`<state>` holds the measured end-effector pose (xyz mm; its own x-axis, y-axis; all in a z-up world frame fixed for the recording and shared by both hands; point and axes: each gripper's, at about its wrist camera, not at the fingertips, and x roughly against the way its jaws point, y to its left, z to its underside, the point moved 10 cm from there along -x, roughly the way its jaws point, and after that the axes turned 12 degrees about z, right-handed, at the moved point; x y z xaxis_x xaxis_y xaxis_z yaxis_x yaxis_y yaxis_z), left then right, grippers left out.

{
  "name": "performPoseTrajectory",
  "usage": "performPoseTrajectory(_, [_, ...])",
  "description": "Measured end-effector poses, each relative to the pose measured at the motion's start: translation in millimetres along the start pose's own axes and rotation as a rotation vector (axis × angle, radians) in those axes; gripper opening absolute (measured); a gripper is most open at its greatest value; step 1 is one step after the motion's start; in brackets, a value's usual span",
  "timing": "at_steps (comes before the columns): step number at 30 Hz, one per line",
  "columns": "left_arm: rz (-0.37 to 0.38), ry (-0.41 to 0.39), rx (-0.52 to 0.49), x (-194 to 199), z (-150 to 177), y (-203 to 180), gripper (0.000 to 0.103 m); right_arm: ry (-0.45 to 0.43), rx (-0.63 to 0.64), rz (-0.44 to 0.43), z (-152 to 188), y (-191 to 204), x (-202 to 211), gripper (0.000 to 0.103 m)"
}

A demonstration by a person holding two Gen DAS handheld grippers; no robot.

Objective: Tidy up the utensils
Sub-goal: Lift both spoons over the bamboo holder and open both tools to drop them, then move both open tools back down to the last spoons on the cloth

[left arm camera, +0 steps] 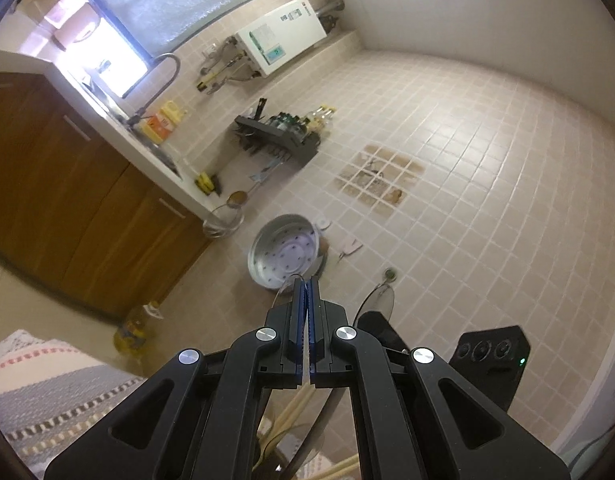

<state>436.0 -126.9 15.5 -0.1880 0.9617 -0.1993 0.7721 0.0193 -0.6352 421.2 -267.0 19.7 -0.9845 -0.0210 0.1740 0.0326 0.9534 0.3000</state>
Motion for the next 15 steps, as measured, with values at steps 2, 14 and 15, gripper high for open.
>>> performPoseTrajectory(2, [-0.016,0.016,-0.007,5.5,4.4,-4.1,0.0,0.014,0.008,-0.004,4.4,1.9,2.3,0.002])
performPoseTrajectory(14, [-0.182,0.135,-0.086,35.7,40.8,-51.1,0.026,0.141,0.126,-0.04,38.0,21.3,41.4,0.005])
performPoseTrajectory(15, [-0.194,0.134,-0.092,39.2,41.3,-54.7,0.033,0.153,0.128,-0.042,38.7,21.6,45.1,0.006])
